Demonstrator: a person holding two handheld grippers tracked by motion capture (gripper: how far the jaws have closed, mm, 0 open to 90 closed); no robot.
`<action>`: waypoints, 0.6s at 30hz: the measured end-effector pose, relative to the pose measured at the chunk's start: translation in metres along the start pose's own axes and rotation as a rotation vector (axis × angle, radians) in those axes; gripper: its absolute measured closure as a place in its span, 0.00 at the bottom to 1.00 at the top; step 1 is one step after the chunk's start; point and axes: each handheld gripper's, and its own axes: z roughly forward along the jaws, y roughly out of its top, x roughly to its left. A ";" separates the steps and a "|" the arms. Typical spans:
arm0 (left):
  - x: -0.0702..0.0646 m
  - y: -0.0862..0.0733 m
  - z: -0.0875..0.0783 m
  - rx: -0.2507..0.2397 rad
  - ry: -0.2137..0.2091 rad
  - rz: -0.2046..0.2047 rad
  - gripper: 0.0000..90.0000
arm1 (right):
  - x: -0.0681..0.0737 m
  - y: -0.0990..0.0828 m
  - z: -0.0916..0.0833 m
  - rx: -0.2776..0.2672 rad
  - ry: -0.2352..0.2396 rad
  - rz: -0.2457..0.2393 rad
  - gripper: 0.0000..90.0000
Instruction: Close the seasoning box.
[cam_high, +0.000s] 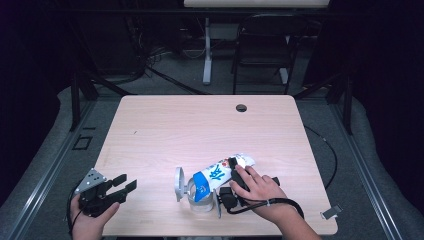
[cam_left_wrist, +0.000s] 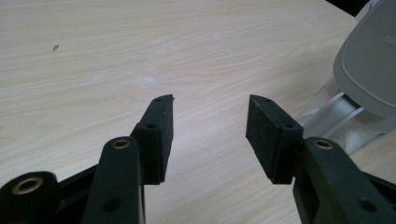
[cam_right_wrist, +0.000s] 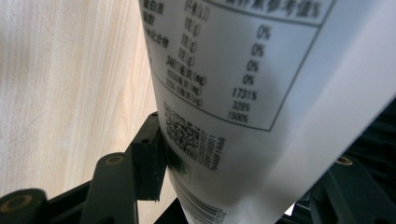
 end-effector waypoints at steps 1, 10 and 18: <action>0.000 0.000 0.000 -0.001 -0.001 0.000 0.58 | 0.000 0.000 0.000 0.003 -0.002 -0.008 0.49; 0.000 0.000 0.000 -0.001 0.000 -0.001 0.57 | -0.001 0.001 -0.001 0.003 -0.013 -0.025 0.50; 0.000 0.000 0.000 -0.002 0.000 -0.001 0.57 | -0.001 0.002 -0.002 0.018 -0.019 -0.040 0.50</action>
